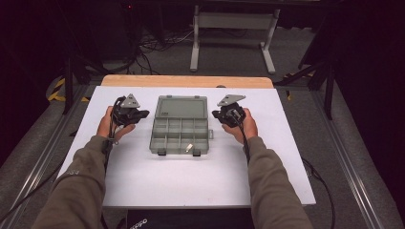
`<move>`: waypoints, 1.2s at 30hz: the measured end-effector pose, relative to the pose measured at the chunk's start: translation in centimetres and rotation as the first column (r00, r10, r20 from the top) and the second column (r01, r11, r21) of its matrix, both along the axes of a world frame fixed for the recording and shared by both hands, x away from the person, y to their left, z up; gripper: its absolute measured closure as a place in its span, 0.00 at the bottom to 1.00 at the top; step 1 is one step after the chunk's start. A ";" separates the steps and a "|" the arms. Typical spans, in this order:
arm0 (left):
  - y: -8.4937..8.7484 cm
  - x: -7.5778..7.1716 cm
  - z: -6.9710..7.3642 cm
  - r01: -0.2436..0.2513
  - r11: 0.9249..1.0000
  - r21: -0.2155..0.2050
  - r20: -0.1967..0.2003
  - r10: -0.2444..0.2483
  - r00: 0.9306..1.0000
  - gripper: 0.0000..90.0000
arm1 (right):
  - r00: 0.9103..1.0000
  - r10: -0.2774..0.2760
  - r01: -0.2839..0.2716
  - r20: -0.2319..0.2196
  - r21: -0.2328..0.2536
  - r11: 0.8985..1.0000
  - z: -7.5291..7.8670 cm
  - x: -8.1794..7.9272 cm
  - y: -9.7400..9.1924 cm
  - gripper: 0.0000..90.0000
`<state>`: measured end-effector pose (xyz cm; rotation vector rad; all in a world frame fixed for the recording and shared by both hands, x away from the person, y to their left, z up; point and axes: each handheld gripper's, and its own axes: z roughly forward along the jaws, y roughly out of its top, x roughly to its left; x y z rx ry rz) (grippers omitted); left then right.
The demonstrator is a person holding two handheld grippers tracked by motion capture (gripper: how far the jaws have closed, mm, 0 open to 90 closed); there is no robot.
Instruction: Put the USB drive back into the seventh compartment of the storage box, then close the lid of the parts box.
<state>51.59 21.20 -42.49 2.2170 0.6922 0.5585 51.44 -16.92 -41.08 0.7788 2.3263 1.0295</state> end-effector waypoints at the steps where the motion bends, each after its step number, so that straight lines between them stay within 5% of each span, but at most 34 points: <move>1: 0.0 0.2 0.0 -0.002 1.000 0.002 -0.005 0.002 1.000 1.00 | 1.000 -0.005 0.005 0.000 -0.001 1.000 0.0 0.2 0.1 1.00; 11: -0.4 2.3 -0.7 -0.037 0.999 0.036 -0.030 0.038 0.999 1.00 | 0.996 -0.070 0.069 -0.053 -0.025 0.997 -0.9 2.8 1.0 1.00; 15: -0.5 3.2 -1.5 -0.059 0.997 0.042 -0.058 0.062 0.996 1.00 | 0.994 -0.082 0.077 -0.065 -0.078 0.994 -1.5 3.7 1.3 1.00; 19: -1.0 3.5 -2.1 -0.059 0.996 0.068 -0.073 0.064 0.995 1.00 | 0.992 -0.093 0.088 -0.090 -0.059 0.994 -1.9 4.2 1.2 1.00; 36: -2.3 4.1 -3.5 -0.047 0.994 0.103 -0.095 0.057 0.994 1.00 | 0.987 -0.071 0.050 -0.145 -0.146 0.988 -3.3 5.5 2.4 1.00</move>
